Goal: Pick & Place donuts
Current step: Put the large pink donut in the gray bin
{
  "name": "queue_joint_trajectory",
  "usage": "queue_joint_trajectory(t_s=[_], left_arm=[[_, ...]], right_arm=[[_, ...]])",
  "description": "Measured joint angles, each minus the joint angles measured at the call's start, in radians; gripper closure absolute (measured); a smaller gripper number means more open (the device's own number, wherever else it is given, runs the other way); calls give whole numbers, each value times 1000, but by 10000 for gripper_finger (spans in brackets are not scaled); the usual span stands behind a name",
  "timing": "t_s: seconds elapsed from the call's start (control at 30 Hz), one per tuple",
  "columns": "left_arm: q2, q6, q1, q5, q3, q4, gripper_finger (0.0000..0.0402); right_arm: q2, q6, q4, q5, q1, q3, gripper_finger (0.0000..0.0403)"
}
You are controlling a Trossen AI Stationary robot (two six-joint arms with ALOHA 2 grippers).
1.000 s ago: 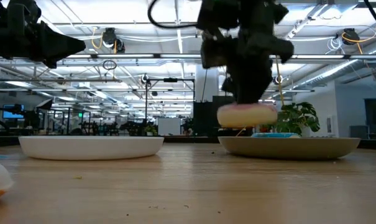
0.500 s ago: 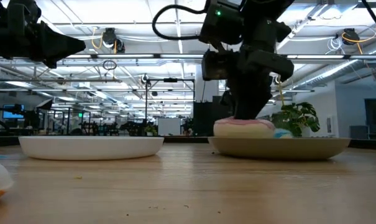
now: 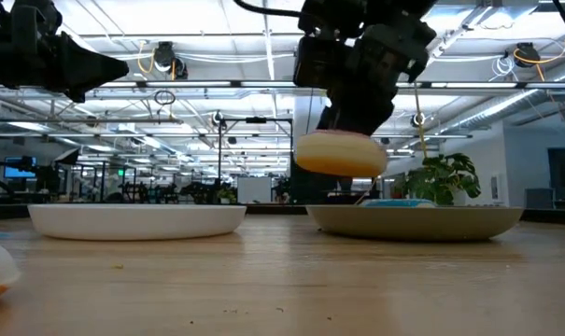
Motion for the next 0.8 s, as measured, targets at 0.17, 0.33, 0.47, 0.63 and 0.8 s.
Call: queue_joint_trajectory(t_s=[0.17,0.33,0.47,0.63,0.8], left_arm=[[5,-2,0,0,0,2,353],[5,-3,0,0,0,1,353],[5,-2,0,0,0,2,353],[5,-3,0,0,0,3,353],[5,-6,0,0,0,3,353]], right_arm=[[0,27,11,-2,4,-23,397],[1,38,32,-1,3,-70,398],[1,48,67,-1,3,-103,398],[1,56,111,0,1,-125,395],[1,56,132,0,1,-127,396]])
